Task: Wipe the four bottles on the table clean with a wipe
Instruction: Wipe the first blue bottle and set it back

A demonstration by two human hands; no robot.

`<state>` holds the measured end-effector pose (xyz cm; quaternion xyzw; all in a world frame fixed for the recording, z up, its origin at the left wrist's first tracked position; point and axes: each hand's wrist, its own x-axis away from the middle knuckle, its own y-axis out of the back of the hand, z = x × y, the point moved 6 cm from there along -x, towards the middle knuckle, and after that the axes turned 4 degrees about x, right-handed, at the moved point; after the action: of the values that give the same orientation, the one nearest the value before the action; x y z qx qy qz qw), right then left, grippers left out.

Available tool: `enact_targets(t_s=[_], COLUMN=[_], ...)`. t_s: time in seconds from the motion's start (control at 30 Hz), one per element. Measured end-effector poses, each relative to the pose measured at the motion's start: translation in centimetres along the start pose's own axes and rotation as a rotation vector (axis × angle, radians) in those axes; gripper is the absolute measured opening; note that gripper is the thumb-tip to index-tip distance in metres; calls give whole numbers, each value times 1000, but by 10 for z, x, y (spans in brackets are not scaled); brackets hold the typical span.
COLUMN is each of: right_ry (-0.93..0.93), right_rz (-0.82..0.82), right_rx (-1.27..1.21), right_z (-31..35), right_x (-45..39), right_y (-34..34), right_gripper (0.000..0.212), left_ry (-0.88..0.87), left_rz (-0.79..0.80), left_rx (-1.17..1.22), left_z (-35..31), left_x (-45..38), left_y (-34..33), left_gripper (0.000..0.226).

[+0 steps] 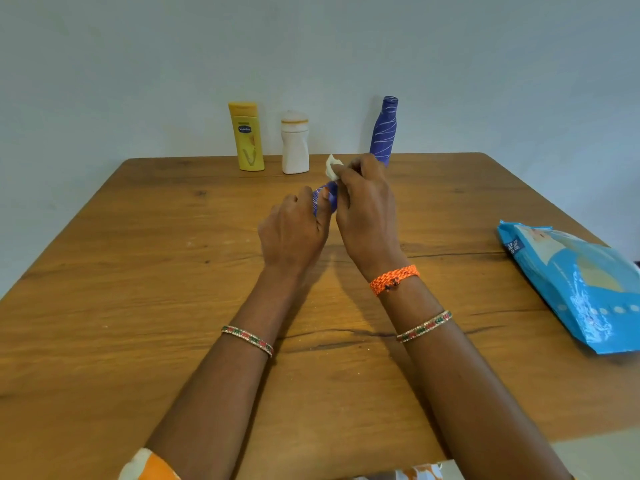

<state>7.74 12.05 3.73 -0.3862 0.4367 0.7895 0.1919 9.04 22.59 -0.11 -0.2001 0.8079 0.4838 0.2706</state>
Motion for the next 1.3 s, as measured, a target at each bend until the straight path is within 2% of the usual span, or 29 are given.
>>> enact_targets(t_s=[0.17,0.23,0.4,0.5,0.57,0.67,0.77,0.83,0.87,0.93,1.0,1.03,1.1,1.23,1.3], right_ry=[-32,-40,-13,100,103,-137,-414,-463,-437,-277,-72,-1,40,-30,-41], right_rz=[25,87,241,201,221,283,170,148,197,410,647,715,748,711,694], right_rx=[-41,4,189,133,87,61,-229,-414,-456,-453,-322,-277,-265,-175,-224], right_z=[-7,-7,-3,1,-9,-49,-73,-75,-72,-60,-46,-43,-41,-55,-56], right_x=[10,0,-20,-1,15,21,8,-4,-10,-19,-19,-19,-22,-26,-24], right_y=[6,4,-5,3,7,10,30,39,41,37,30,28,27,24,26], right_gripper=[24,17,17,17,19,22,25,21,20,21,23,23,21,17,18], left_ry=[-71,-108,-104,-47,-25,-75,-177,-227,-251,-315,-389,-424,-456,-505,-522], left_rz=[-105,-139,-137,-99,-92,-178,-179,-159,-153,-144,-111,-90,-67,-101,-111], left_rx=[-56,-114,-154,-88,-47,32,23,4,-2,10,34,44,82,186,189], left_z=[8,6,4,12,16,15,12,11,10,7,5,6,6,0,0], left_x=[-1,-1,1,2,1,0,1,2,2,4,7,8,8,11,11], left_y=[4,3,1,1,3,15,14,10,10,10,7,5,5,12,13], left_gripper=[60,57,56,61,62,52,44,42,42,43,44,44,46,47,51])
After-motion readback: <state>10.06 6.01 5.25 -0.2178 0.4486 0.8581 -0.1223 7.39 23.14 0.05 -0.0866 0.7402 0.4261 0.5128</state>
